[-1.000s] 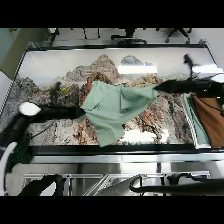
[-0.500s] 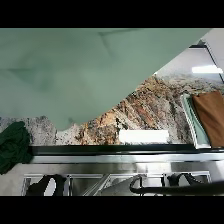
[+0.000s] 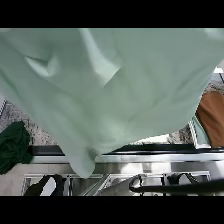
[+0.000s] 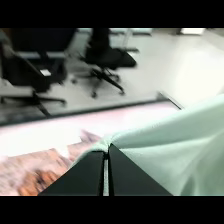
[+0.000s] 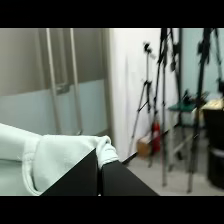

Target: Fold the shirts.

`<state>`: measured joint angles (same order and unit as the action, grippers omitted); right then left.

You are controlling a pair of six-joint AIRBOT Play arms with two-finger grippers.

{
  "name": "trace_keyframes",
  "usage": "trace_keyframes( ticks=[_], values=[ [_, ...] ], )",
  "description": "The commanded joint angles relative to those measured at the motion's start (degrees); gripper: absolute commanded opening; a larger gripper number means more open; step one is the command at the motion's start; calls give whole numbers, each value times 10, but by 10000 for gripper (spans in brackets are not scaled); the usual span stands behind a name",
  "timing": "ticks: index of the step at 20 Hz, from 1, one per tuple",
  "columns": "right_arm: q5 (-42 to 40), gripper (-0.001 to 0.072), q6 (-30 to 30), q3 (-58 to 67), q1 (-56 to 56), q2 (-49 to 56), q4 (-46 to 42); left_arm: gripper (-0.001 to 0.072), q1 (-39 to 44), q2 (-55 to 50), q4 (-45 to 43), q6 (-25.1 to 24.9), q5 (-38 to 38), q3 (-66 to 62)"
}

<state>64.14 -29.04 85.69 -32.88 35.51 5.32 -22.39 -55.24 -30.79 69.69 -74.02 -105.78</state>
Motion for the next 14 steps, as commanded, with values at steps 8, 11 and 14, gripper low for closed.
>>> trace_keyframes(
  ticks=[8, 11, 14],
  values=[
    [-257, 19, -50, -51, 305, 467, -229, 11, 210, -358, -146, -71, 205, 181],
    [-243, 22, -50, -28, 301, 564, -148, 12, 204, -473, -122, -70, 191, 110],
    [-191, 324, -37, -16, 287, 561, -136, 611, 182, -531, -113, -37, 102, 6]
  ],
)
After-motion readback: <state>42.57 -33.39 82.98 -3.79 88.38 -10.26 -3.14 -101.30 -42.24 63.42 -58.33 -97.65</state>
